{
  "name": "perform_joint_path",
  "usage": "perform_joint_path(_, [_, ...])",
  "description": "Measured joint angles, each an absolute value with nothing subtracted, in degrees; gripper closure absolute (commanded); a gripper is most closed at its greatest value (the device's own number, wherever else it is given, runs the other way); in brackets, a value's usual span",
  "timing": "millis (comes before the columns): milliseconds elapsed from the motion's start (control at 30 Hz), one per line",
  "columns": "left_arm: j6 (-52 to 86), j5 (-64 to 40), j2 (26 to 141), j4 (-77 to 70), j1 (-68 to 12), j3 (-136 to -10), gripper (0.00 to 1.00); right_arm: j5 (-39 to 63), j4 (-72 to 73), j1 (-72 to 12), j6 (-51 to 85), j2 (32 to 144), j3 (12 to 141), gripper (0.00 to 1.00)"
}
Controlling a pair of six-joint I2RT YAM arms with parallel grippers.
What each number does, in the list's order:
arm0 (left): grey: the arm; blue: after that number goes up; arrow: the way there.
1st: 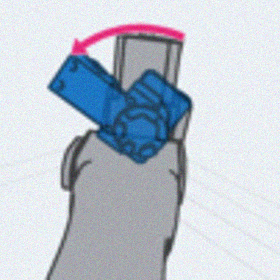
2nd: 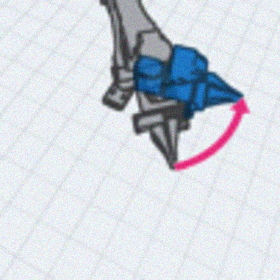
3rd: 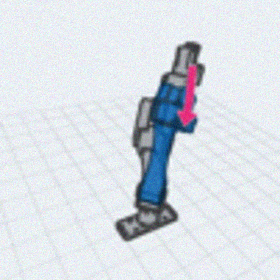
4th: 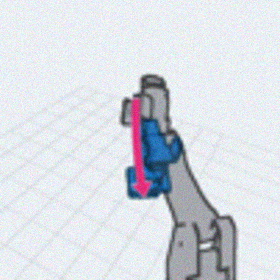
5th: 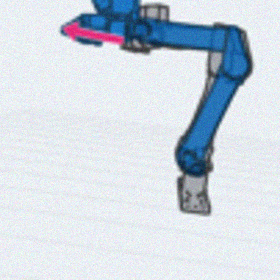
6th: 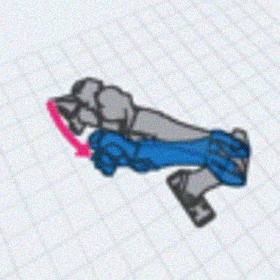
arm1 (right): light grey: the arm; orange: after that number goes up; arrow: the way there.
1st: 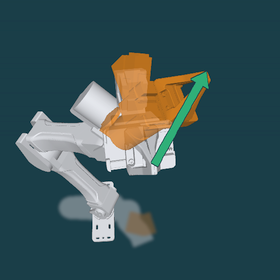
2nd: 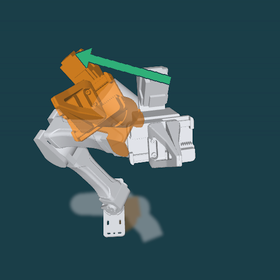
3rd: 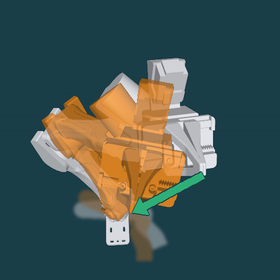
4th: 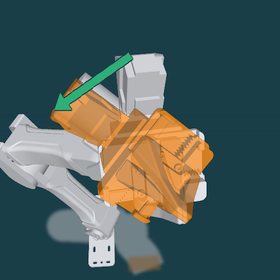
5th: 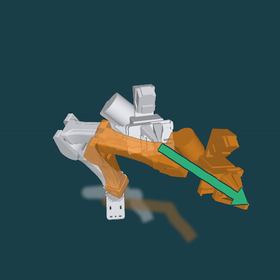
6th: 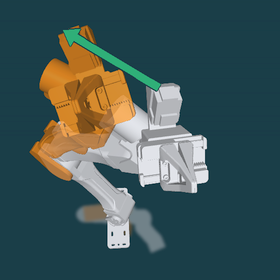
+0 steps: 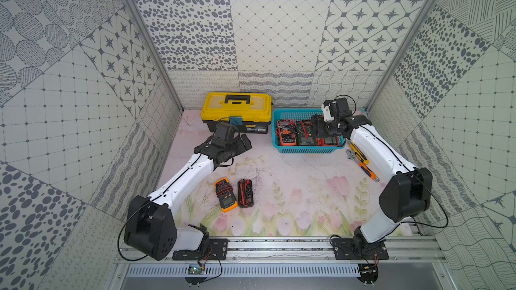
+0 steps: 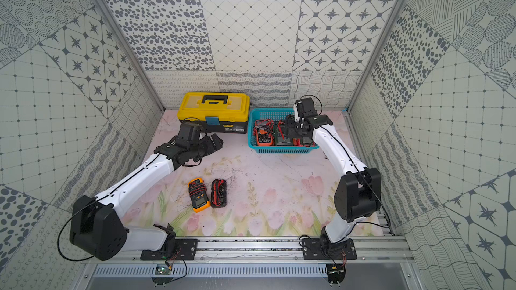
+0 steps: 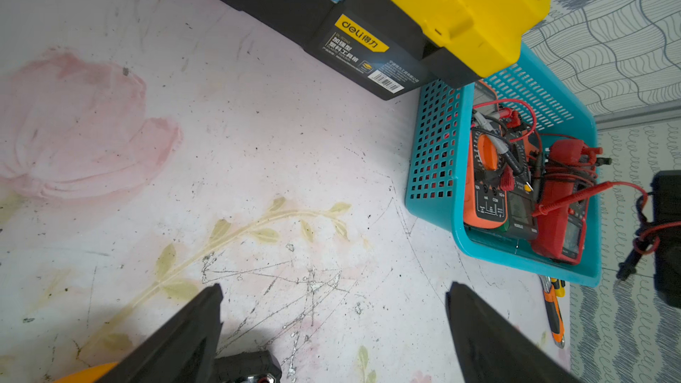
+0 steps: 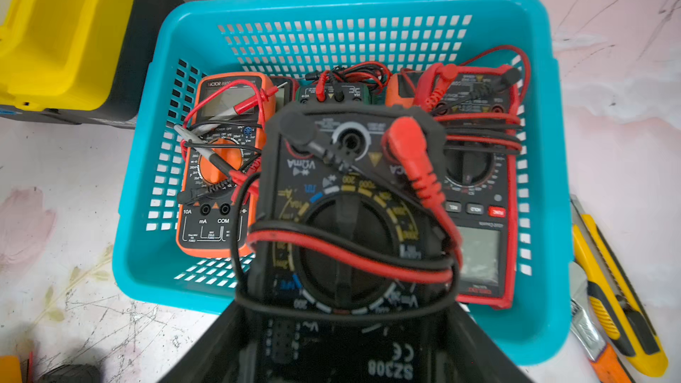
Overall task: Put the multimeter into the basket
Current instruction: Place the multimeter in the basket.
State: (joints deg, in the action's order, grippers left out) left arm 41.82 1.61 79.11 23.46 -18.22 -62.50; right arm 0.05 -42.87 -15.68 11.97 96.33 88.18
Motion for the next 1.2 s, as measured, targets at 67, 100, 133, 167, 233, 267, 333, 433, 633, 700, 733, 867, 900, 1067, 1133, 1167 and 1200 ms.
perform_joint_path(67, [41.8, 1.7, 79.1, 23.5, -18.2, -62.5, 0.01, 0.9, -42.3, -15.7, 11.9, 98.0, 88.7, 0.73])
perform_joint_path(100, [41.8, 1.7, 79.1, 23.5, -18.2, -62.5, 0.01, 1.1, -42.0, -15.7, 11.9, 98.8, 88.9, 0.73])
perform_joint_path(133, [41.8, 1.7, 79.1, 23.5, -18.1, -62.5, 0.01, 1.4, -41.7, -15.8, 11.9, 99.7, 89.3, 0.73])
perform_joint_path(167, [41.8, 1.7, 79.1, 23.5, -18.1, -62.5, 0.01, 1.6, -41.4, -15.8, 11.9, 100.7, 89.6, 0.73])
perform_joint_path(233, [41.8, 1.7, 79.2, 23.5, -18.1, -62.5, 0.01, 2.0, -40.9, -16.0, 11.9, 102.7, 90.5, 0.73])
perform_joint_path(267, [41.8, 1.7, 79.2, 23.5, -18.1, -62.5, 0.01, 2.2, -40.7, -16.0, 11.8, 103.9, 91.0, 0.73])
perform_joint_path(333, [41.8, 1.7, 79.2, 23.5, -18.1, -62.5, 0.01, 2.7, -40.2, -16.0, 11.6, 106.2, 92.1, 0.73])
perform_joint_path(433, [41.8, 1.9, 79.2, 23.5, -18.0, -62.5, 0.01, 3.7, -39.5, -16.1, 11.0, 109.0, 93.1, 0.73])
perform_joint_path(633, [42.0, 2.4, 79.4, 23.7, -17.8, -62.5, 0.01, 5.3, -39.1, -16.1, 9.8, 111.8, 94.0, 0.71])
perform_joint_path(700, [42.3, 2.7, 79.4, 23.8, -17.8, -62.5, 0.01, 5.6, -39.0, -16.1, 9.7, 112.5, 94.2, 0.70])
perform_joint_path(733, [42.3, 2.9, 79.4, 23.9, -17.7, -62.5, 0.01, 5.7, -38.9, -16.1, 9.6, 113.0, 94.4, 0.70])
perform_joint_path(867, [42.9, 3.2, 79.4, 24.7, -17.3, -62.4, 0.01, 5.7, -37.8, -16.1, 9.5, 114.6, 96.0, 0.65])
perform_joint_path(900, [43.0, 3.2, 79.4, 24.9, -17.1, -62.4, 0.01, 5.7, -37.5, -16.1, 9.5, 114.9, 96.3, 0.63])
perform_joint_path(1067, [43.6, 3.2, 79.4, 26.3, -16.1, -62.0, 0.01, 4.9, -37.0, -16.1, 9.6, 116.3, 97.8, 0.42])
perform_joint_path(1133, [43.8, 3.2, 79.4, 26.7, -15.8, -61.8, 0.01, 4.7, -36.9, -16.1, 9.6, 116.5, 98.0, 0.34])
perform_joint_path(1167, [43.9, 3.2, 79.4, 26.8, -15.7, -61.7, 0.01, 4.4, -37.0, -16.2, 9.6, 116.5, 98.0, 0.30])
perform_joint_path(1200, [43.9, 3.2, 79.4, 26.9, -15.6, -61.7, 0.01, 4.4, -37.1, -16.2, 9.6, 116.5, 98.2, 0.25])
